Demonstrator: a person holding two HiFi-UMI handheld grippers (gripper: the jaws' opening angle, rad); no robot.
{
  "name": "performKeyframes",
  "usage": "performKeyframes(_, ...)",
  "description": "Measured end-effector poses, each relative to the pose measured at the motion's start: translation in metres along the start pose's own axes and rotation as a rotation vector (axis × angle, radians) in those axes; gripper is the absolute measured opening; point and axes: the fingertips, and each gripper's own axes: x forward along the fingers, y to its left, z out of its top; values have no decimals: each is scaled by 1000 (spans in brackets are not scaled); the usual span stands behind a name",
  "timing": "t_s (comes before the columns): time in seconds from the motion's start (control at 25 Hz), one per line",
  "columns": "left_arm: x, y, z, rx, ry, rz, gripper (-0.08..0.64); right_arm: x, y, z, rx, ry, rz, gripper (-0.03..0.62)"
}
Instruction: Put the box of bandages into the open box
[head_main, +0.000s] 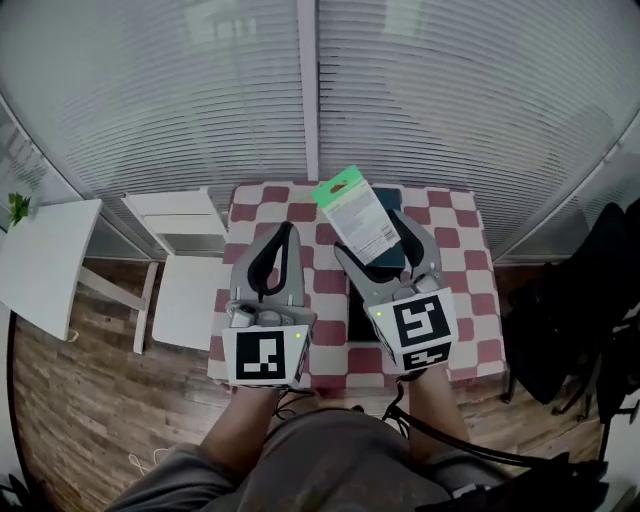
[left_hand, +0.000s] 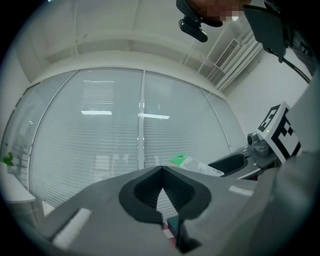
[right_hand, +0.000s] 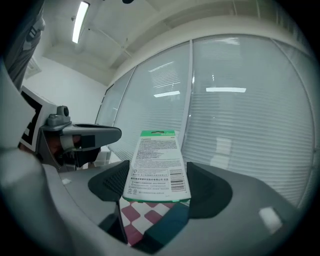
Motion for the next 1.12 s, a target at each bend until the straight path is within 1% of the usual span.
performKeyframes(0.24,-8,-66,20,-1,-31,-98,0,-69,-39,-9,5,11,-120,385)
performKeyframes(0.36,-11,-89,25,-5,-41,-131,0,-93,-50,-17,11,24,-157,385)
performKeyframes(0.48,-14,-103,22,-17,-35,-150,0,-109,-56,-30,20,52,-179,385)
performKeyframes(0.68,-14,-112,2,-37,6,-180,0,-113,-54,-65,52,129,-193,385)
performKeyframes(0.92,-8,-106,-17,-54,53,-196,0,-102,-40,-105,95,224,-176,385)
performKeyframes(1.12,-5,-103,-27,-56,56,-228,0,-90,-26,-142,151,291,-165,385)
